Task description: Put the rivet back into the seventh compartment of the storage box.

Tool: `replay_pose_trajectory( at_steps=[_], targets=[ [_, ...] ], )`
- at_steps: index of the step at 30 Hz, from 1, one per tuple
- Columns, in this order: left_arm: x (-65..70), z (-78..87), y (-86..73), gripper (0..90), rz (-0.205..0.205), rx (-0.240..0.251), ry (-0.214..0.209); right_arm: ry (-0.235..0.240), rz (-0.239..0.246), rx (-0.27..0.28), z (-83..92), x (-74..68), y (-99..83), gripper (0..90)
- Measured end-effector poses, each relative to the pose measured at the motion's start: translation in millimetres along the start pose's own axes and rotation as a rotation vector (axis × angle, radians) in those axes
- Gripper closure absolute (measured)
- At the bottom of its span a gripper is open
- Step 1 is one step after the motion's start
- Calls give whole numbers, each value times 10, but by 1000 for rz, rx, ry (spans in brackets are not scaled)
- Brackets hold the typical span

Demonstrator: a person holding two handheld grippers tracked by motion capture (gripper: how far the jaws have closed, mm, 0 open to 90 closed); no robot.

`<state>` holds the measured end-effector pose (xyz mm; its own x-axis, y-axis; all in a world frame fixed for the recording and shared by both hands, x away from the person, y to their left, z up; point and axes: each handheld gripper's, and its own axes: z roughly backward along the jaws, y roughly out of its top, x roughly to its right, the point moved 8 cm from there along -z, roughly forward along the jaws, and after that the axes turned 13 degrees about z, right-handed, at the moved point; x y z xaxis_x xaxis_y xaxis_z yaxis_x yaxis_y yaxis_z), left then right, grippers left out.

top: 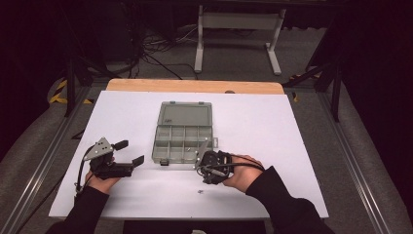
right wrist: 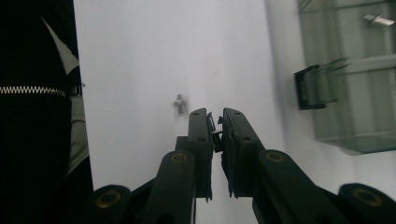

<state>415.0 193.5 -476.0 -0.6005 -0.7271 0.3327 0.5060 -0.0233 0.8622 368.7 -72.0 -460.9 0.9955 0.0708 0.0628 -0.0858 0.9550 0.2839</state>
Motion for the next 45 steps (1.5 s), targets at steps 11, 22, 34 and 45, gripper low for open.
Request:
replay_pose_trajectory(
  at_steps=[11, 22, 34, 45],
  targets=[
    [-9, -2, 1, 92, 0, 2, 3, -37, -9, 31, 166, 296, 140, 819],
    [-5, -3, -1, 92, 3, 1, 0, -60, -15, 44, 211, 506, 232, 819],
    [-7, -6, 3, 92, 2, 4, -2, -81, -38, 51, 201, 737, 261, 819],
    [-6, -5, 3, 92, 1, 1, -6, -82, -79, 69, 165, 938, 252, 819]
  ],
)
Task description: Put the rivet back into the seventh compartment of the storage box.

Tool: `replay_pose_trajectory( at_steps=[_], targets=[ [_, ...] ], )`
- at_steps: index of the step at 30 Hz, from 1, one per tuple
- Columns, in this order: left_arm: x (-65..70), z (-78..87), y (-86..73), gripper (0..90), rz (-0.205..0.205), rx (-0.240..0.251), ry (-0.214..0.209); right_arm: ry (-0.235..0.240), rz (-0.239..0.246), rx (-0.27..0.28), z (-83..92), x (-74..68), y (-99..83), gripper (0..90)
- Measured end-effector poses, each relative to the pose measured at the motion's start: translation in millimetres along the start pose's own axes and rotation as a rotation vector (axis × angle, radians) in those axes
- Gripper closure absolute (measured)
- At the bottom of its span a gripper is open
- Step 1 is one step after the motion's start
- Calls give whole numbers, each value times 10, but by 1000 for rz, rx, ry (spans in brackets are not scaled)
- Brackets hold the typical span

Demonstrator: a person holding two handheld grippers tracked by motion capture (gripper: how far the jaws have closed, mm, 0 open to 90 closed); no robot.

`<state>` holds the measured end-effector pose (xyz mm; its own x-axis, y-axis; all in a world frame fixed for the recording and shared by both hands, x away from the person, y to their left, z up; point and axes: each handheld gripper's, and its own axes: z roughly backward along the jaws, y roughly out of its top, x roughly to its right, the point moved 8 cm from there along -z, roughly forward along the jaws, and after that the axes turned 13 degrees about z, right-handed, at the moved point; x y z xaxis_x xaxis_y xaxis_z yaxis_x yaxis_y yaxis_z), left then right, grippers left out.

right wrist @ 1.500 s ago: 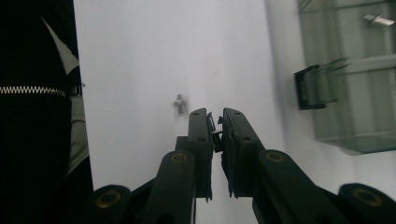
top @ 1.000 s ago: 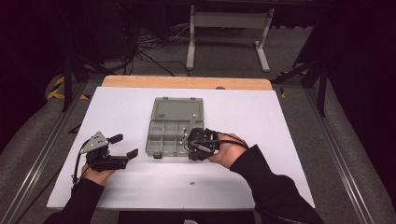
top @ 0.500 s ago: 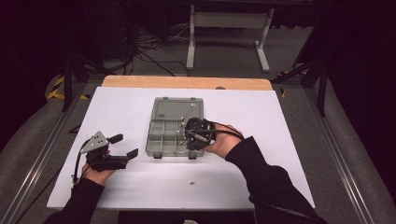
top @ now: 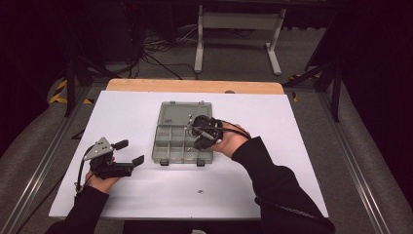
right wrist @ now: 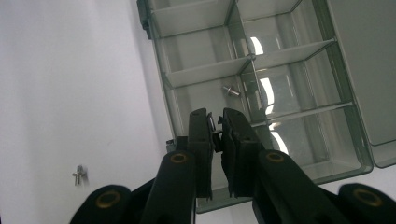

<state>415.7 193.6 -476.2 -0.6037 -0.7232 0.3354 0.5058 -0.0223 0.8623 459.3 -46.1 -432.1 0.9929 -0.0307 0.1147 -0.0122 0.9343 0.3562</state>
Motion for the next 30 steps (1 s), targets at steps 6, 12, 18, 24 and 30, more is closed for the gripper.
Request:
replay_pose_trajectory(
  at_steps=[6, 12, 18, 24, 30],
  targets=[
    [0, -3, 0, 92, 0, -1, 0, -5, -11, 2, -29, 72, 17, 819],
    [0, -5, -1, 92, 1, 0, -1, -4, -21, -2, -63, 127, 22, 819],
    [-3, 3, 1, 92, -3, -3, 2, 9, -32, 11, -142, 147, 26, 819],
    [0, 3, 4, 92, 1, -1, 0, 28, -32, -3, -241, 133, 36, 819],
    [7, 7, 10, 92, 3, 10, -1, 38, -28, -34, -314, 135, 28, 818]
  ],
)
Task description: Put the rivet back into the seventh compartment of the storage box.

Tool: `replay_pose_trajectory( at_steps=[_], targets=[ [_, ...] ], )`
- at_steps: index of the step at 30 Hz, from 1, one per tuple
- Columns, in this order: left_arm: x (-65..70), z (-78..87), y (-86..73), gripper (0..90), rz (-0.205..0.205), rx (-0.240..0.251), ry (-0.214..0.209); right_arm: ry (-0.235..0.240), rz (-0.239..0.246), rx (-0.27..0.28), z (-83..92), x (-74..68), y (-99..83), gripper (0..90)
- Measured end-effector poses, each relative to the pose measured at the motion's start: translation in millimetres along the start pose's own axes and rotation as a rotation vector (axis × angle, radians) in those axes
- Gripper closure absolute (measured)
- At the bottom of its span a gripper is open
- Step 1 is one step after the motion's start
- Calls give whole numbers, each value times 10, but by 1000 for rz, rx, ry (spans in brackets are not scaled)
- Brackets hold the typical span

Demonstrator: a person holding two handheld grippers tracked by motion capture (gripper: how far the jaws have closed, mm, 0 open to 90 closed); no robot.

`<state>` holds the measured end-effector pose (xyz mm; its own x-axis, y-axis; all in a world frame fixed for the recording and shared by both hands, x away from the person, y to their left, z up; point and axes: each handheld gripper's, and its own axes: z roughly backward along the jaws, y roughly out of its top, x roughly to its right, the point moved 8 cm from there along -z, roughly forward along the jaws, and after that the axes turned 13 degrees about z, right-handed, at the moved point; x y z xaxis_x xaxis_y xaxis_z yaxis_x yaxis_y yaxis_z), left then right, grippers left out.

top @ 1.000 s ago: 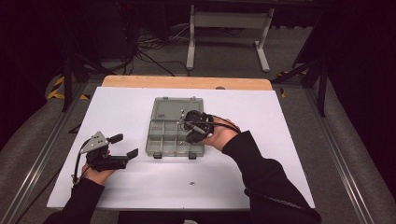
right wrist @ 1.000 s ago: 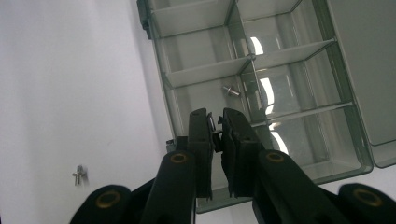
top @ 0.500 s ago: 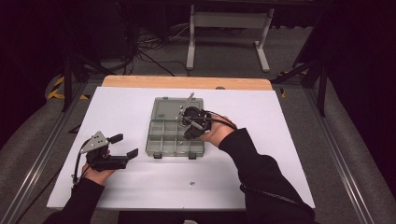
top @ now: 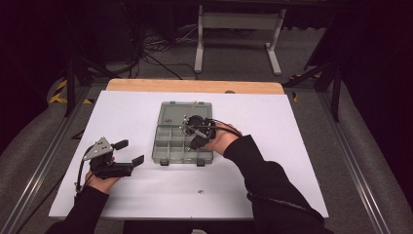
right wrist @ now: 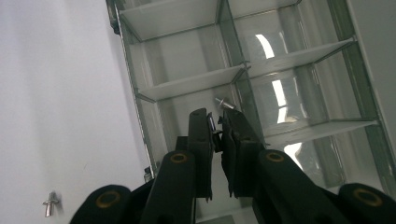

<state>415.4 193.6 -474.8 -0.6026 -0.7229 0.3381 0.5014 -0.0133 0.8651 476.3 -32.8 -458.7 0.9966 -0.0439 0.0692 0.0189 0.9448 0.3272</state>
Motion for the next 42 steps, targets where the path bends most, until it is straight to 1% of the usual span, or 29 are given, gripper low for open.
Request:
replay_pose_trajectory(
  at_steps=[4, 11, 12, 14, 16, 18, 22, 24, 26, 27, 28, 32, 33, 34, 36, 38, 42],
  targets=[
    [10, 13, -9, 92, -8, -14, -1, 8, -10, 3, -68, -15, -11, 818],
    [1, 0, 1, 92, -2, 0, 0, 17, -4, -7, -153, -28, 1, 818],
    [0, 0, 1, 92, -1, 0, 0, 20, -9, -8, -160, -33, 3, 818],
    [1, 2, 3, 92, -3, 1, 1, 23, -1, -9, -182, -22, -5, 818],
    [1, 7, 3, 92, -6, -1, 2, 29, -8, -18, -205, -28, -13, 818],
    [0, 5, 0, 92, -7, -3, 2, 30, -5, -23, -230, -24, -23, 818],
    [1, -1, -2, 92, -4, -2, 0, 26, -5, -18, -239, -18, -21, 812],
    [0, 4, 0, 92, -7, -3, 1, 18, 0, -12, -227, -14, -17, 766],
    [1, 3, -1, 92, -5, -2, 1, 4, 7, -7, -197, -10, -9, 741],
    [1, 1, -3, 92, -5, -4, 1, 6, 2, 2, -182, -21, 1, 727],
    [2, 7, -9, 92, -7, -17, -3, 2, 1, 7, -160, -24, 8, 709],
    [-1, 0, -11, 92, -7, -15, 2, -26, 1, 43, -64, -29, 42, 595],
    [-1, 0, -11, 92, -7, -15, 2, -26, 1, 43, -64, -29, 42, 595],
    [-1, -3, -9, 92, -7, -10, 1, -30, -11, 49, -36, -41, 47, 574],
    [0, -6, -10, 92, -4, -10, 0, -39, -10, 66, 34, -61, 56, 494],
    [-1, -4, -12, 92, -6, -16, -2, -47, -12, 80, 91, -87, 58, 440],
    [-3, -12, -11, 92, -4, -11, 0, -57, -12, 101, 179, -142, 37, 323]
  ],
)
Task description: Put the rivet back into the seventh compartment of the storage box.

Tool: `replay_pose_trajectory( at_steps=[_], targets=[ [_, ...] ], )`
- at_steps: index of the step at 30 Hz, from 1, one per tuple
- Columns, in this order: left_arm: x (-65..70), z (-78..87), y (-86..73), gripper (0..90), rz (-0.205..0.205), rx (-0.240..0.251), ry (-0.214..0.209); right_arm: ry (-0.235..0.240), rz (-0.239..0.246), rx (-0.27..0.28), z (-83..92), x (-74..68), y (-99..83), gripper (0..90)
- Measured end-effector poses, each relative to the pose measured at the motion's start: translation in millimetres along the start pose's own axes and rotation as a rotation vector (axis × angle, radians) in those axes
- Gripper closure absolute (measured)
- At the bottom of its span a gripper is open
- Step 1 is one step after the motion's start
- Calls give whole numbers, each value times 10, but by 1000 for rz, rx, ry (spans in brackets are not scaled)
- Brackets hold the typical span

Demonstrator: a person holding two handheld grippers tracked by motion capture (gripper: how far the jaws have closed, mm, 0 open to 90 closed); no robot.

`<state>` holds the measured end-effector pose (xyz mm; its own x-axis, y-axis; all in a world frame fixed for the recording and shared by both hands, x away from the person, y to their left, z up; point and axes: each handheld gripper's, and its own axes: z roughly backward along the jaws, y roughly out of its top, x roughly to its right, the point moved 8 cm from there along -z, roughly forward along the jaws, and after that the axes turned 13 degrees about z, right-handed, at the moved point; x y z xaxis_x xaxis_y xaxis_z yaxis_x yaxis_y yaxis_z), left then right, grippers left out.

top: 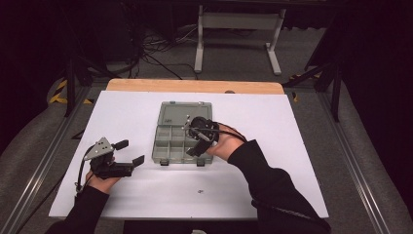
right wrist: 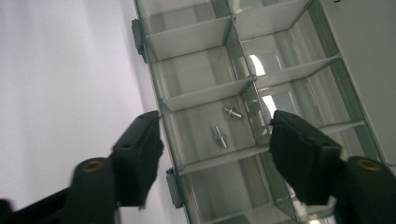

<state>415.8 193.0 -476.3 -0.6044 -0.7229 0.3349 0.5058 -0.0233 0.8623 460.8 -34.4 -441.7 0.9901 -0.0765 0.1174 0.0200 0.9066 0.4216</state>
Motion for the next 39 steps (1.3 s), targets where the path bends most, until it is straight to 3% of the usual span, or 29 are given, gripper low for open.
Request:
replay_pose_trajectory(
  at_steps=[5, 17, 39],
  targets=[
    [1, 4, 2, 92, 1, 1, -1, -38, 9, 27, 127, -55, -43, 229],
    [-5, 9, -9, 92, 6, -4, 2, -53, 31, 35, 362, -243, -96, 189],
    [-20, 52, -30, 92, 6, 2, 15, 17, 31, 0, 245, -621, -297, 184]
  ],
)
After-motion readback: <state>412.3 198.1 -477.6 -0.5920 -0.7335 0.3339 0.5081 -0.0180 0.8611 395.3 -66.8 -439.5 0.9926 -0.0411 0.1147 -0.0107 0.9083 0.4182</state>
